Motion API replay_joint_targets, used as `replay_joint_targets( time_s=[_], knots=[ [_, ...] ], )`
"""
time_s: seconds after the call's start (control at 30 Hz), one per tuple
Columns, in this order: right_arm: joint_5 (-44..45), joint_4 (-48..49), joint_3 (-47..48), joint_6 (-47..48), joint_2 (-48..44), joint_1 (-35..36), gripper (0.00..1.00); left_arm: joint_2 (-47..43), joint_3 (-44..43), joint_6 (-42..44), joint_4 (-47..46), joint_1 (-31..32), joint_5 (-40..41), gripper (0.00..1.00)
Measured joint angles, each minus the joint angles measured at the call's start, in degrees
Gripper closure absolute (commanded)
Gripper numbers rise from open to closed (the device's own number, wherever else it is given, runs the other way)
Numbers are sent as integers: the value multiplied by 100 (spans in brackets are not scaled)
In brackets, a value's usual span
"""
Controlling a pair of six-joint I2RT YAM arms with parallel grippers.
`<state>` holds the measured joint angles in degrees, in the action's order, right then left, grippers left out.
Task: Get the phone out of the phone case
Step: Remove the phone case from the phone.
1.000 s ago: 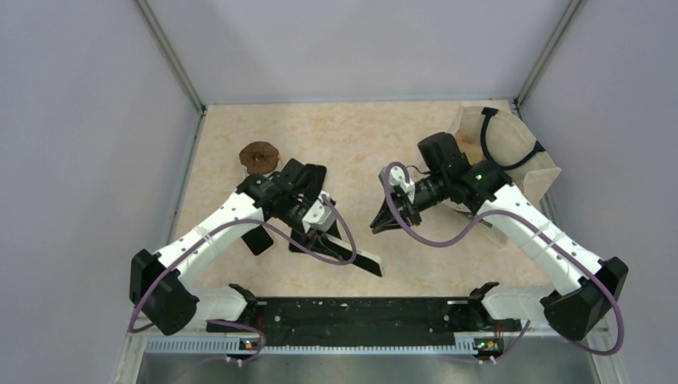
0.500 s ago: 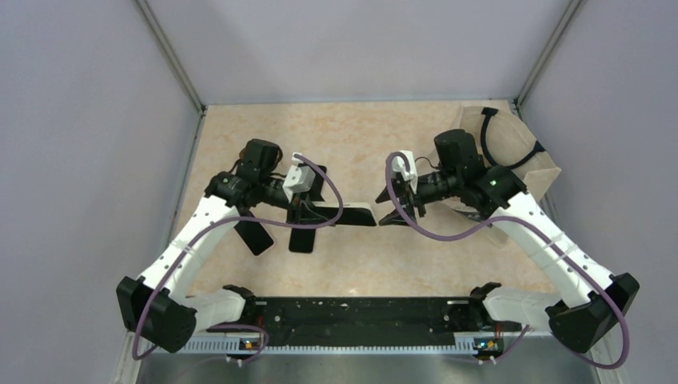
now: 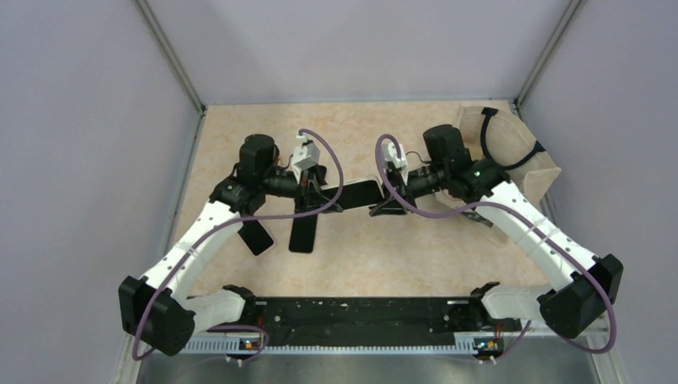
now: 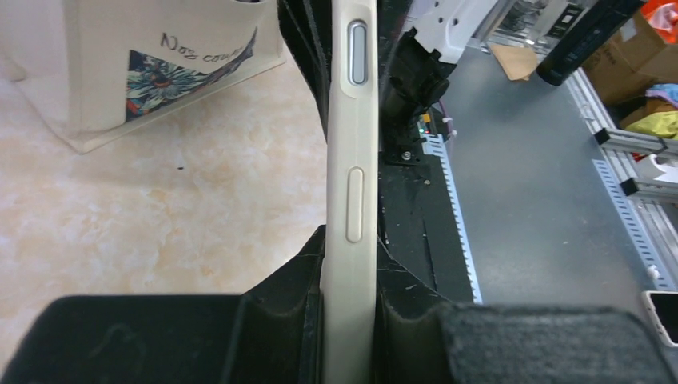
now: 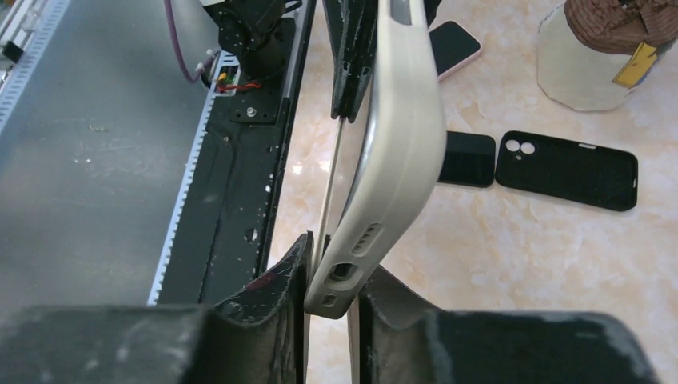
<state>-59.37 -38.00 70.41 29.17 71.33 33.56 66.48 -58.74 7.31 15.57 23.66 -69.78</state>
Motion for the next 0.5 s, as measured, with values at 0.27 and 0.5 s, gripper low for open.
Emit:
replay_joint_targets(
  time_s=[0.27, 0.5],
  knots=[
    [4, 59, -11, 2, -4, -37, 100, -74, 345, -664, -804, 11, -129, 100],
    [-393, -240, -76, 710, -140, -35, 100, -72, 957, -1963, -2470, 85, -627, 100]
  ],
)
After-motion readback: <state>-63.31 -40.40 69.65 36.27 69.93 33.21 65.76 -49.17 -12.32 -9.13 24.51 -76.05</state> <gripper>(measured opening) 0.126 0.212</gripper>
